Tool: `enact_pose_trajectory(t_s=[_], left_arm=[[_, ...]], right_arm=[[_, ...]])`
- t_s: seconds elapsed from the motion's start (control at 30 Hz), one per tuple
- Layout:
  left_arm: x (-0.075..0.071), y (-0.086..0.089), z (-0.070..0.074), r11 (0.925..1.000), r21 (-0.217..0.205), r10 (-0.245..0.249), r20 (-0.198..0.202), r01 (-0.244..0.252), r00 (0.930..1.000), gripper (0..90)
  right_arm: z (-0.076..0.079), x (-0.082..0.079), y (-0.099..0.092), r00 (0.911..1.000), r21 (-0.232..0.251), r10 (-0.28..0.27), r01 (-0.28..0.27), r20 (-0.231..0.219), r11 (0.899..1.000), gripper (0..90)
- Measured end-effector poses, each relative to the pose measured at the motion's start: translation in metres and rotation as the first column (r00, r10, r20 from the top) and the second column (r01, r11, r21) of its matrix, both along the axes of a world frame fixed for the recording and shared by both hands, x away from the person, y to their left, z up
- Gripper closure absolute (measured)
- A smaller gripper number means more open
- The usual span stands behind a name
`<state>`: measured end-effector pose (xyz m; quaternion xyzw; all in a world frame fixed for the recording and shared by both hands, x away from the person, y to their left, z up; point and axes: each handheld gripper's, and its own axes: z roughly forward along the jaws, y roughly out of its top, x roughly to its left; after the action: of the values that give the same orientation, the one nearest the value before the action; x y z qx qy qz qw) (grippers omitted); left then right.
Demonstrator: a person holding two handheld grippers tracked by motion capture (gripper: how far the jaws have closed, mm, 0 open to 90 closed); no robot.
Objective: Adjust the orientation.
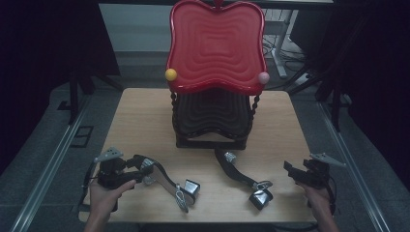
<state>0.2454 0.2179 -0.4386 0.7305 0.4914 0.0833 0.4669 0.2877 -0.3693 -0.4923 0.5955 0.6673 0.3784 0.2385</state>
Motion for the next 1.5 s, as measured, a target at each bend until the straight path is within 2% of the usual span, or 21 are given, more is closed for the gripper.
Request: enact_pose_trajectory(t_s=[0.1,0.2,0.27,0.37,0.4,0.43,0.47,0.5,0.53,0.6,0.67,0.7,0.77,0.8,0.87,0.97,1.03,1.27,1.5], left_arm=[[0.001,-0.001,-0.001,0.9998,0.015,0.011,0.001,-0.011,0.9999,31.2],[-0.002,-0.004,-0.003,0.9996,0.026,0.008,-0.001,-0.008,1.0000,38.5],[-0.002,-0.006,-0.004,0.9997,0.022,0.013,-0.002,-0.013,0.9999,40.3],[-0.004,-0.005,-0.003,0.9996,0.019,0.019,0.000,-0.019,0.9998,47.8],[-0.005,-0.003,-0.002,0.9995,0.014,0.030,0.002,-0.030,0.9996,57.7],[-0.007,0.001,0.001,0.9989,-0.011,0.045,-0.001,-0.045,0.9990,62.9],[-0.007,0.001,0.001,0.9989,-0.011,0.045,-0.001,-0.045,0.9990,68.2],[-0.009,0.004,0.003,0.9985,-0.023,0.050,-0.004,-0.050,0.9988,68.2],[-0.010,0.005,0.004,0.9983,-0.026,0.052,-0.006,-0.052,0.9986,78.6],[-0.014,0.007,0.004,0.9989,-0.006,0.047,-0.011,-0.047,0.9988,82.0],[-0.022,0.006,0.001,0.9982,0.045,0.041,-0.017,-0.040,0.9990,88.4],[-0.026,0.005,-0.001,0.9970,0.070,0.034,-0.021,-0.033,0.9992,88.4],[-0.031,0.006,-0.006,0.9987,0.051,0.009,-0.053,-0.007,0.9986,90.0],[-0.033,0.006,-0.009,0.9983,0.058,0.003,-0.066,0.000,0.9978,90.0],[-0.036,0.003,-0.012,0.9965,0.083,-0.003,-0.073,0.009,0.9973,90.0],[-0.039,-0.005,-0.015,0.9968,0.071,-0.031,-0.081,0.037,0.9962,90.0],[-0.040,-0.014,-0.019,0.9952,0.079,-0.050,-0.097,0.058,0.9940,90.0],[-0.038,-0.025,-0.027,0.9911,0.101,-0.075,-0.123,0.087,0.9895,90.0],[-0.028,-0.043,-0.032,0.9867,0.105,-0.108,-0.146,0.124,0.9834,90.0]], right_arm=[[-0.002,0.001,0.000,0.9998,-0.015,0.018,-0.018,-0.003,1.000,22.3],[-0.005,0.000,0.003,0.9992,-0.021,0.034,-0.035,-0.021,0.999,24.6],[-0.005,0.000,0.003,0.9992,-0.018,0.034,-0.034,-0.023,0.999,25.2],[-0.004,0.003,0.005,0.9993,-0.030,0.026,-0.027,-0.028,0.999,26.1],[-0.004,0.005,0.006,0.9991,-0.018,0.030,-0.030,-0.029,0.999,26.5],[-0.004,0.005,0.007,0.9990,-0.018,0.031,-0.032,-0.031,0.999,26.7],[-0.004,0.005,0.007,0.9990,-0.018,0.031,-0.032,-0.031,0.999,26.7],[-0.005,0.005,0.008,0.9989,-0.011,0.029,-0.030,-0.036,0.999,26.9],[-0.006,0.003,0.009,0.9987,-0.011,0.034,-0.034,-0.039,0.999,27.4],[-0.006,0.003,0.009,0.9984,-0.013,0.040,-0.040,-0.041,0.999,27.5],[-0.005,0.005,0.008,0.9984,-0.023,0.044,-0.045,-0.036,0.999,28.9],[-0.005,0.005,0.008,0.9984,-0.023,0.044,-0.045,-0.036,0.999,28.9],[-0.006,0.007,0.008,0.9981,-0.020,0.052,-0.052,-0.034,0.998,30.0],[-0.006,0.008,0.008,0.9980,-0.022,0.051,-0.052,-0.037,0.998,30.2],[-0.009,0.008,0.009,0.9971,-0.024,0.055,-0.056,-0.053,0.998,30.7],[-0.009,0.007,0.009,0.9969,-0.031,0.058,-0.059,-0.053,0.998,31.2],[-0.009,0.005,0.008,0.9972,-0.030,0.052,-0.054,-0.053,0.998,31.7],[-0.009,0.003,0.006,0.9969,-0.027,0.046,-0.048,-0.064,0.998,32.0],[-0.011,0.004,0.006,0.9959,-0.030,0.048,-0.051,-0.076,0.998,32.1]])
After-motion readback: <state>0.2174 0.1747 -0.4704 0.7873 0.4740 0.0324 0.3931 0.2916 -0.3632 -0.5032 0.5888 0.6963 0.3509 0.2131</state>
